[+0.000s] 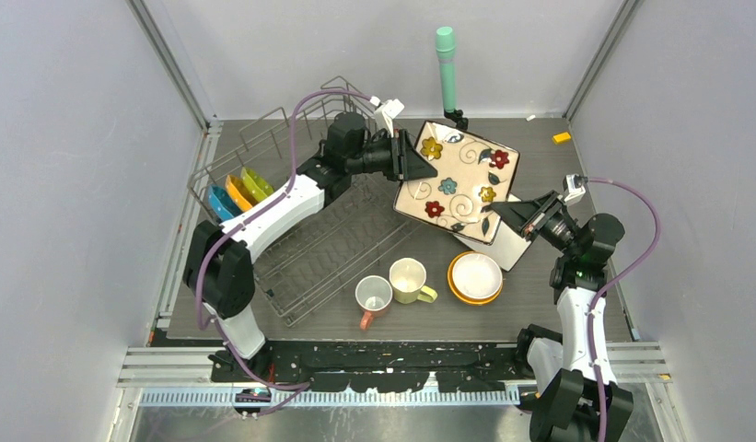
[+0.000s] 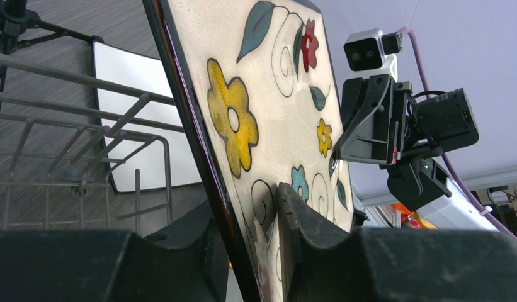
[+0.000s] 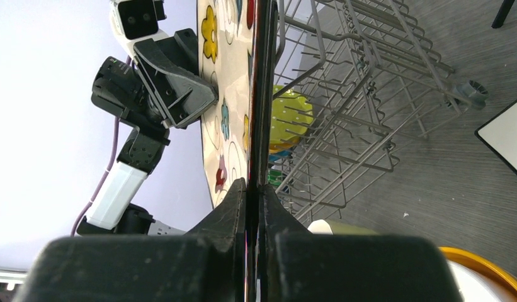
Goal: Load the mixed dishes into the dish rack
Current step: Insert the plate into the dish rack.
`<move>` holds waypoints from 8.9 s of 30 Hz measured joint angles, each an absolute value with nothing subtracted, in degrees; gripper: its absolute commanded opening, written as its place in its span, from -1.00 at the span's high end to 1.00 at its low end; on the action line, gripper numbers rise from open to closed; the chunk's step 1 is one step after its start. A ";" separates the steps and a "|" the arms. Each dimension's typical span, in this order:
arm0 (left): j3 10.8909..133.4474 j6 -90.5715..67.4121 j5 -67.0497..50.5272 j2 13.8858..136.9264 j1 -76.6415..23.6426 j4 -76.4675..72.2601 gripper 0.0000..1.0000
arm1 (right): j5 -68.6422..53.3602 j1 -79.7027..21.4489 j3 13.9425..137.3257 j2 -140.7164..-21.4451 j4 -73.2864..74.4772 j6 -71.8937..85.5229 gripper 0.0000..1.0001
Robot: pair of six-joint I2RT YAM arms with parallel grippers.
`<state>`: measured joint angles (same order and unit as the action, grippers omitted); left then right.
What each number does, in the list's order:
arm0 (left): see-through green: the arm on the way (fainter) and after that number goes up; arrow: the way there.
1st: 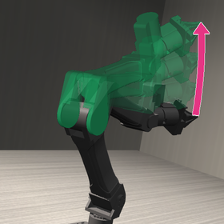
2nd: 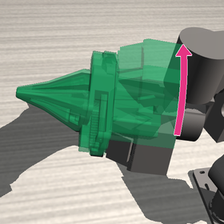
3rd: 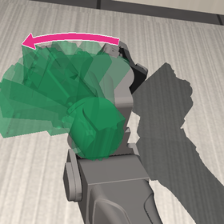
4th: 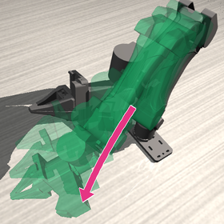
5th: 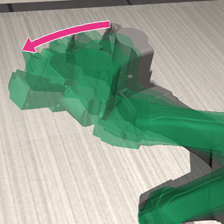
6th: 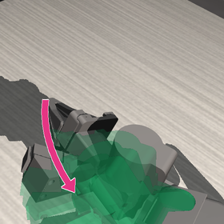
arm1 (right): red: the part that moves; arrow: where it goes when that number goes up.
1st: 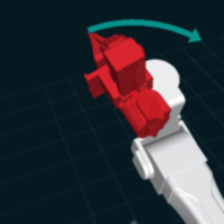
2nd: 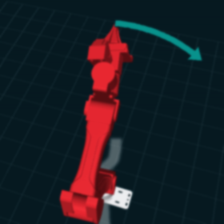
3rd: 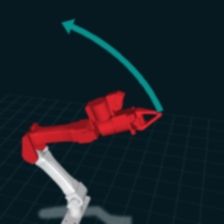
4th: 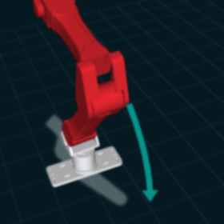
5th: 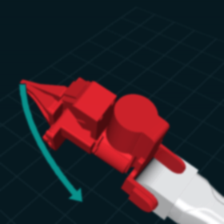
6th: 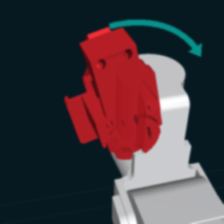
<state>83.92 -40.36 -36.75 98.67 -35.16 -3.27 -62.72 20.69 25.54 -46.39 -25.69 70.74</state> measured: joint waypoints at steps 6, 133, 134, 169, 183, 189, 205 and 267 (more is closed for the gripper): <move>83.64 -40.36 -35.07 96.75 -35.24 -0.97 1.00 | -62.28 19.90 27.24 -46.39 -22.65 68.88 0.54; 96.95 -30.37 20.45 85.38 -14.94 49.67 1.00 | -51.70 10.07 29.61 -52.45 -15.31 60.51 0.20; 97.06 -30.22 20.75 85.41 -14.35 49.93 1.00 | -51.70 10.07 29.61 -52.45 -15.09 60.29 0.20; 97.49 -35.42 28.58 86.98 -12.23 51.90 1.00 | -52.25 10.07 29.69 -53.32 -12.10 56.75 0.21; 97.49 -35.42 28.93 83.83 -12.21 54.22 1.00 | -52.71 10.07 29.82 -54.39 -11.88 56.12 0.21; 97.49 -35.31 28.95 82.39 -12.19 54.76 1.00 | -52.77 10.07 29.87 -54.39 -11.86 56.05 0.21; 96.68 -33.78 30.41 82.94 -12.19 54.48 1.00 | -52.77 10.07 29.87 -54.37 -11.46 55.99 0.21; 104.01 -32.56 33.98 94.72 -15.66 59.16 1.00 | -52.58 10.07 29.85 -54.43 -8.40 52.62 0.21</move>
